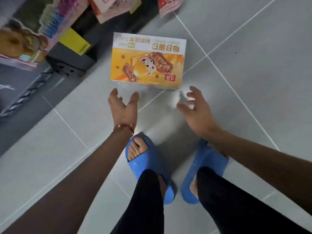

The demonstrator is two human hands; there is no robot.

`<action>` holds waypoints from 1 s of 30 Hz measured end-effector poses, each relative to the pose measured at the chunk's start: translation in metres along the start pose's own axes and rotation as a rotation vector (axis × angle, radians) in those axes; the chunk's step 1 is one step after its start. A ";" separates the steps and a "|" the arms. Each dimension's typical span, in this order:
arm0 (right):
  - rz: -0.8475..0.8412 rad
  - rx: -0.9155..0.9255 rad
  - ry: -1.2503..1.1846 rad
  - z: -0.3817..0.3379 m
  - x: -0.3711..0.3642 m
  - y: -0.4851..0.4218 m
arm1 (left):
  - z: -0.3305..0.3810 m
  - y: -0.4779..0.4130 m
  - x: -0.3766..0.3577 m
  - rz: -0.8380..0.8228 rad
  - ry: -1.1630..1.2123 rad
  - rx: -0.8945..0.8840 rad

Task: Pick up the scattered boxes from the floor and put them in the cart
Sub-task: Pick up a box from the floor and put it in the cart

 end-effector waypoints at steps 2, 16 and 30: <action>0.019 0.012 -0.034 -0.002 -0.011 -0.027 | -0.005 -0.034 -0.005 0.042 0.067 -0.012; 0.034 0.176 -0.168 -0.037 -0.005 -0.048 | 0.010 -0.068 0.004 0.061 0.183 -0.075; 0.046 0.074 0.145 -0.034 0.010 0.004 | -0.012 0.003 0.048 0.040 0.039 0.155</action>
Point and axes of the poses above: each hand's wrist, its own y-axis away from the middle knuckle, its own x-axis out of the back of the hand, z = x × y, the point moved 4 cm from there along -y, towards the middle knuckle, and after that the axes turned 15 degrees about y, right-handed, at the moved point
